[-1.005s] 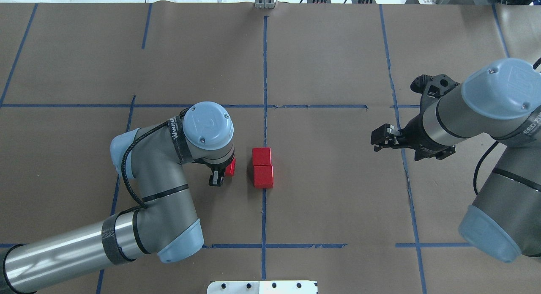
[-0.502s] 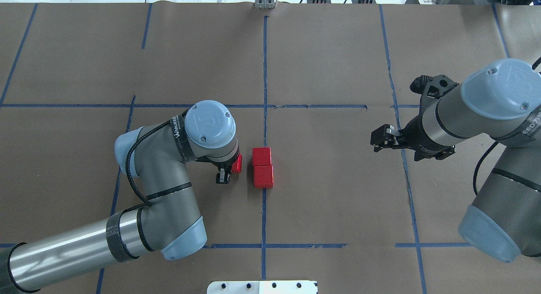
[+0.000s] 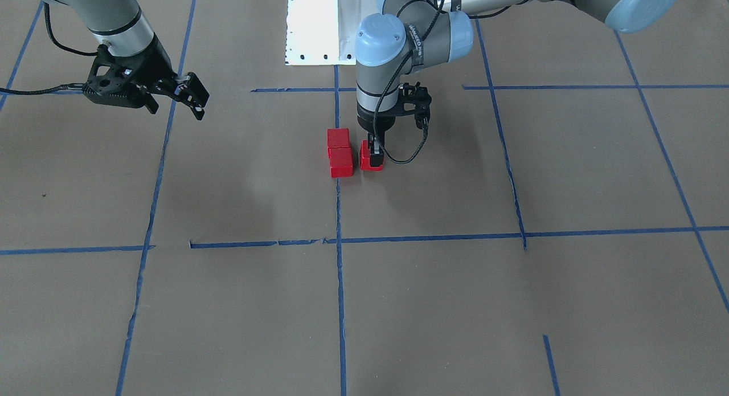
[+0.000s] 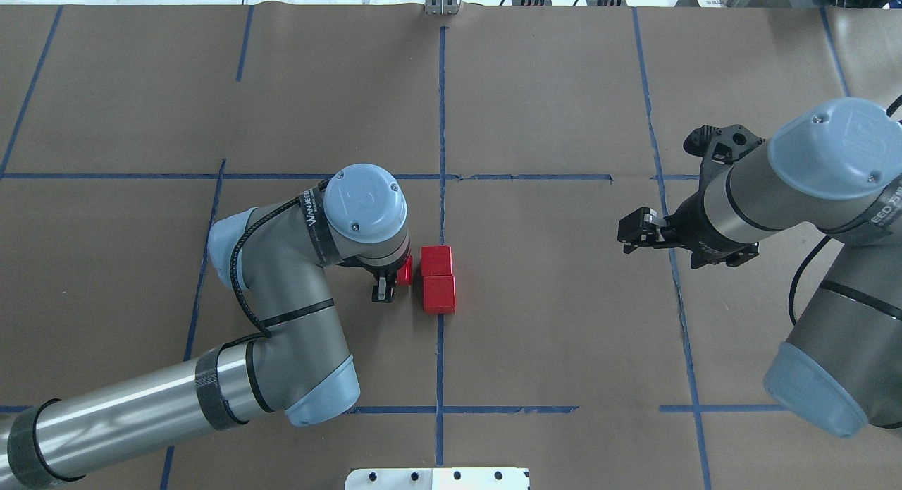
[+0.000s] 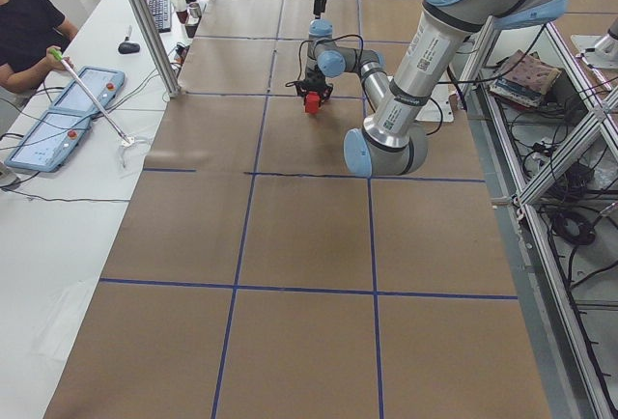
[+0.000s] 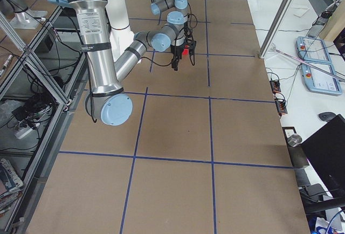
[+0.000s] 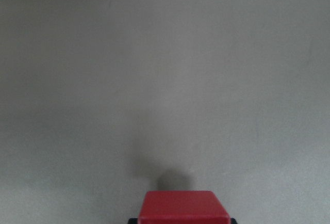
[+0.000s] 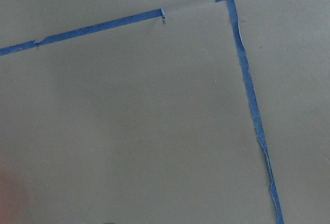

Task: Form red blocks into L shape at center
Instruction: 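Place the cube beside the farther cube of the column, adjusting its position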

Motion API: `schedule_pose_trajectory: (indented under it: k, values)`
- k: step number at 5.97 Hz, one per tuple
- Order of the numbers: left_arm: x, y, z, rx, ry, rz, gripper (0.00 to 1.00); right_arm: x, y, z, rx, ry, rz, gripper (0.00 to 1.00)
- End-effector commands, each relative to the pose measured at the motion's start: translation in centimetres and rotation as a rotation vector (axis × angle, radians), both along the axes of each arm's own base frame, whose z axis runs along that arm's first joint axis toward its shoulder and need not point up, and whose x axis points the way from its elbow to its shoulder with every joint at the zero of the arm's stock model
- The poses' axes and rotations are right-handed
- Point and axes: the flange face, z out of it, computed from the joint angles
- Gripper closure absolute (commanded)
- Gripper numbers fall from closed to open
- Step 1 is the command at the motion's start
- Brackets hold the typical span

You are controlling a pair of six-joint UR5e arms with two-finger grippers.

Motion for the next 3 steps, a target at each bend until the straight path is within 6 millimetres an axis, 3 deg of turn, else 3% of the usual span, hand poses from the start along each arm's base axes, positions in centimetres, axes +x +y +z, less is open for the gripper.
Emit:
schedule_pose_trajectory:
  k: [1, 3]
  values:
    - [0.44, -0.24, -0.15, -0.003, -0.004, -0.001, 1.00, 0.07, -0.04, -0.02, 0.000, 0.000, 0.002, 0.00]
    - [1.00, -0.39, -0.57, -0.004, -0.005, 0.000, 1.00, 0.06, -0.03, -0.02, -0.001, -0.001, 0.000, 0.00]
